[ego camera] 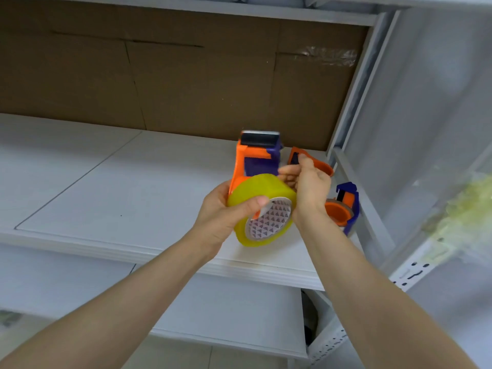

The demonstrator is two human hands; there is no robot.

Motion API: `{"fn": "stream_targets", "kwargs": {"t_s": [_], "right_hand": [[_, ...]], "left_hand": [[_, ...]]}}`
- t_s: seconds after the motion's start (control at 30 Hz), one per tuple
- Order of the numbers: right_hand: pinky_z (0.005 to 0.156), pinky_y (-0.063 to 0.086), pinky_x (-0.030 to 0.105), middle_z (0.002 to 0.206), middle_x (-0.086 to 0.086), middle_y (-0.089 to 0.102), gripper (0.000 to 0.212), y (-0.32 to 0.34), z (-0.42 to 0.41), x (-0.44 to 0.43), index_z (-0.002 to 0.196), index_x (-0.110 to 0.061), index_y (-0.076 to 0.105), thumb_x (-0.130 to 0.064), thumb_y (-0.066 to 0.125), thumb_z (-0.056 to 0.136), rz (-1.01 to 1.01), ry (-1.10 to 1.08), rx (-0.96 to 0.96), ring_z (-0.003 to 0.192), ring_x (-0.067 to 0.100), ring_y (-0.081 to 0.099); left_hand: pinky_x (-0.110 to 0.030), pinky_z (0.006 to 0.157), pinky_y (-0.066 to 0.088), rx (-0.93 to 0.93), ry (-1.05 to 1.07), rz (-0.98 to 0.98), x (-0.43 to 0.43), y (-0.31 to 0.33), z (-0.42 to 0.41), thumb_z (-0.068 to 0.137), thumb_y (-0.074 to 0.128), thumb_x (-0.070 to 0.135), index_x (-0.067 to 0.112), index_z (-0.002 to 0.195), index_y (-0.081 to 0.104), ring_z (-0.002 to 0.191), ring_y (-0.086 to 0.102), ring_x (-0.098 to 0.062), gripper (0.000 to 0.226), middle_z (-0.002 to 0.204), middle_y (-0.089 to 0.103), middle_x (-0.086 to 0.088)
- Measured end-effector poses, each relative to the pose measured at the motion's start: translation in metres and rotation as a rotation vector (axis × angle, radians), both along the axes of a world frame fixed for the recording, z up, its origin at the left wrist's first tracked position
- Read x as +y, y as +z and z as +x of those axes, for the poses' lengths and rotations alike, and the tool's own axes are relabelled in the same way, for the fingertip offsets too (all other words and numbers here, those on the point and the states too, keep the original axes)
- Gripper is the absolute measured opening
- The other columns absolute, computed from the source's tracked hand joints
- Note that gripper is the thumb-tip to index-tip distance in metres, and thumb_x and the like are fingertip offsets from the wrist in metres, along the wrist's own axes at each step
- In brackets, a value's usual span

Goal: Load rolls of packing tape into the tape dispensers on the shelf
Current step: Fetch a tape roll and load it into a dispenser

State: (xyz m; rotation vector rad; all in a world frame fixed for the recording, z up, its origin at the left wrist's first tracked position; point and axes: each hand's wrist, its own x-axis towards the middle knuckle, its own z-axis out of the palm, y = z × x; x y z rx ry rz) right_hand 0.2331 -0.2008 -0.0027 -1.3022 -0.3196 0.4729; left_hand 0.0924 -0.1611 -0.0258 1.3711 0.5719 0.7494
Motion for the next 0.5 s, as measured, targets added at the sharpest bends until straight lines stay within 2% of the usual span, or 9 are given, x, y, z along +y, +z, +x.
{"fn": "stream_targets", "kwargs": {"t_s": [0.1, 0.17, 0.23, 0.3, 0.33, 0.4, 0.5], "right_hand": [[0.072, 0.043, 0.028, 0.066, -0.003, 0.057, 0.026, -0.002, -0.001, 0.004, 0.07, -0.018, 0.058, -0.022, 0.047, 0.093, 0.028, -0.151, 0.076, 0.066, 0.011, 0.051], [0.081, 0.04, 0.031, 0.075, -0.005, 0.052, 0.015, -0.004, -0.008, -0.003, 0.078, -0.022, 0.054, -0.026, 0.05, 0.092, -0.022, -0.136, 0.087, 0.077, 0.011, 0.049], [0.08, 0.044, 0.031, 0.081, -0.003, 0.058, 0.017, -0.01, -0.021, -0.013, 0.091, -0.017, 0.056, -0.034, 0.056, 0.089, -0.076, 0.05, 0.101, 0.082, 0.012, 0.055], [0.083, 0.052, 0.032, 0.099, 0.006, 0.066, 0.039, -0.015, -0.034, -0.018, 0.108, -0.008, 0.059, -0.036, 0.065, 0.082, -0.122, 0.287, 0.14, 0.095, 0.017, 0.063], [0.088, 0.053, 0.036, 0.107, 0.01, 0.067, 0.042, -0.019, -0.037, -0.019, 0.113, -0.007, 0.059, -0.032, 0.068, 0.081, -0.112, 0.349, 0.145, 0.102, 0.022, 0.063], [0.097, 0.049, 0.041, 0.113, 0.014, 0.066, 0.032, -0.02, -0.039, -0.018, 0.113, -0.006, 0.061, -0.019, 0.065, 0.084, -0.039, 0.395, 0.132, 0.109, 0.029, 0.061], [0.098, 0.049, 0.04, 0.121, 0.016, 0.062, 0.033, -0.022, -0.036, -0.017, 0.124, -0.004, 0.055, -0.006, 0.053, 0.09, 0.102, 0.452, 0.163, 0.113, 0.029, 0.059]], "left_hand": [[-0.022, 0.069, 0.057, -0.031, 0.125, 0.011, -0.006, 0.002, 0.003, 0.051, 0.081, 0.032, 0.028, 0.101, 0.062, 0.089, 0.068, -0.011, 0.053, 0.097, 0.071, 0.006], [-0.025, 0.072, 0.057, -0.045, 0.233, 0.002, -0.005, 0.0, 0.005, 0.054, 0.082, 0.03, 0.029, 0.101, 0.061, 0.089, 0.068, -0.01, 0.052, 0.098, 0.07, 0.006], [-0.031, 0.077, 0.057, -0.033, 0.317, 0.005, -0.002, -0.003, 0.005, 0.055, 0.085, 0.029, 0.028, 0.103, 0.058, 0.092, 0.067, -0.012, 0.055, 0.1, 0.069, 0.004], [-0.032, 0.078, 0.057, -0.018, 0.34, 0.015, 0.0, -0.006, 0.003, 0.053, 0.086, 0.03, 0.028, 0.102, 0.057, 0.092, 0.067, -0.013, 0.056, 0.099, 0.068, 0.003], [-0.031, 0.077, 0.057, -0.018, 0.33, 0.016, 0.0, -0.009, 0.003, 0.055, 0.086, 0.027, 0.027, 0.101, 0.057, 0.091, 0.068, -0.013, 0.055, 0.099, 0.068, 0.002], [-0.026, 0.074, 0.056, -0.035, 0.283, -0.002, 0.0, -0.014, 0.001, 0.062, 0.083, 0.019, 0.025, 0.101, 0.058, 0.088, 0.068, -0.012, 0.046, 0.098, 0.069, 0.002], [-0.019, 0.067, 0.054, -0.088, 0.173, -0.027, 0.002, -0.019, -0.002, 0.074, 0.073, 0.008, 0.018, 0.11, 0.061, 0.085, 0.069, -0.008, 0.038, 0.098, 0.071, 0.001]]}}
